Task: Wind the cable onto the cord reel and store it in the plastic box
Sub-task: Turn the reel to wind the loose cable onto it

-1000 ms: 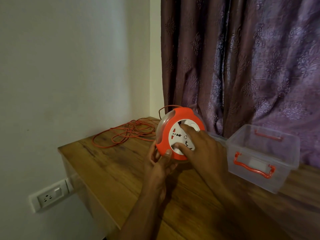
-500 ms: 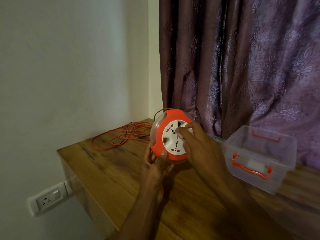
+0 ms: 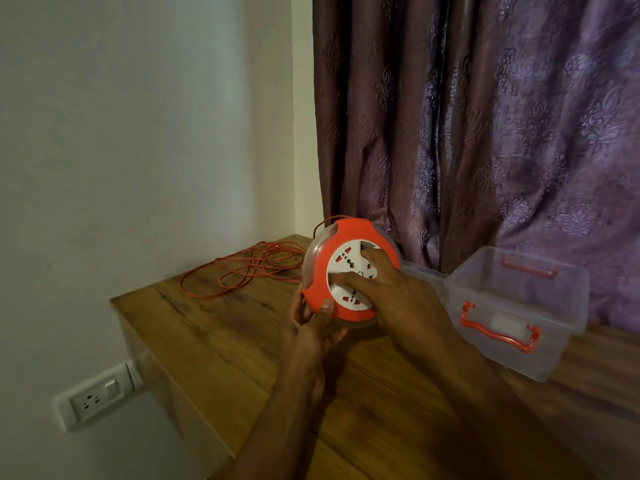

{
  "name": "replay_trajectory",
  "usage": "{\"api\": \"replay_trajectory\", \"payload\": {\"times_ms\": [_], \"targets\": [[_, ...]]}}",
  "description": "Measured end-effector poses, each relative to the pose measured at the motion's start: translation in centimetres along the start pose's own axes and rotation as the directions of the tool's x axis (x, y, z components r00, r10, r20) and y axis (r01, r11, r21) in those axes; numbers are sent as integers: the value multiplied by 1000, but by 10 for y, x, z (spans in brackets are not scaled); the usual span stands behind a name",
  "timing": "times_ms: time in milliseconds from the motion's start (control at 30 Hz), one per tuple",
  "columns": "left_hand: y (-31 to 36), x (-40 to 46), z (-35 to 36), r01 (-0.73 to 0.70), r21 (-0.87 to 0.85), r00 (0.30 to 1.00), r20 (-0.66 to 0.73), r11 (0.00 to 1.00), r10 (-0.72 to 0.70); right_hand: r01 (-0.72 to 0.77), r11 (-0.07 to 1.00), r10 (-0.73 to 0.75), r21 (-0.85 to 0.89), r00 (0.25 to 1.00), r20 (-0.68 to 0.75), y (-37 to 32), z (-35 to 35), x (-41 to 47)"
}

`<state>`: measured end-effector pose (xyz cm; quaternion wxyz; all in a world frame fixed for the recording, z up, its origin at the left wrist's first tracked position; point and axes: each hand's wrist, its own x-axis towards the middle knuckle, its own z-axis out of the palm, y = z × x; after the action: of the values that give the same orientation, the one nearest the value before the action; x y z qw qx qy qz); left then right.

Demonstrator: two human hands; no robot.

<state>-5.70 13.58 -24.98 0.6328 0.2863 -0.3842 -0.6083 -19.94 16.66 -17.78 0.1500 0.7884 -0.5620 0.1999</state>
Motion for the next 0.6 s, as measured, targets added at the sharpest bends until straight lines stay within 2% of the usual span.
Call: {"api": "replay_trajectory", "payload": {"times_ms": [167, 333, 600], "targets": [[0, 0, 0, -13, -22, 1000, 17, 1000, 13, -84, 996, 86, 28, 994, -62, 1, 5, 1], [0, 0, 0, -22, -8, 1000, 17, 1000, 22, -144, 989, 136, -44, 979, -154, -2, 14, 3], [-3, -1, 1, -44, 36, 999, 33, 998, 43, -264, 948, 300, 178, 928, -222, -13, 15, -1]]}}
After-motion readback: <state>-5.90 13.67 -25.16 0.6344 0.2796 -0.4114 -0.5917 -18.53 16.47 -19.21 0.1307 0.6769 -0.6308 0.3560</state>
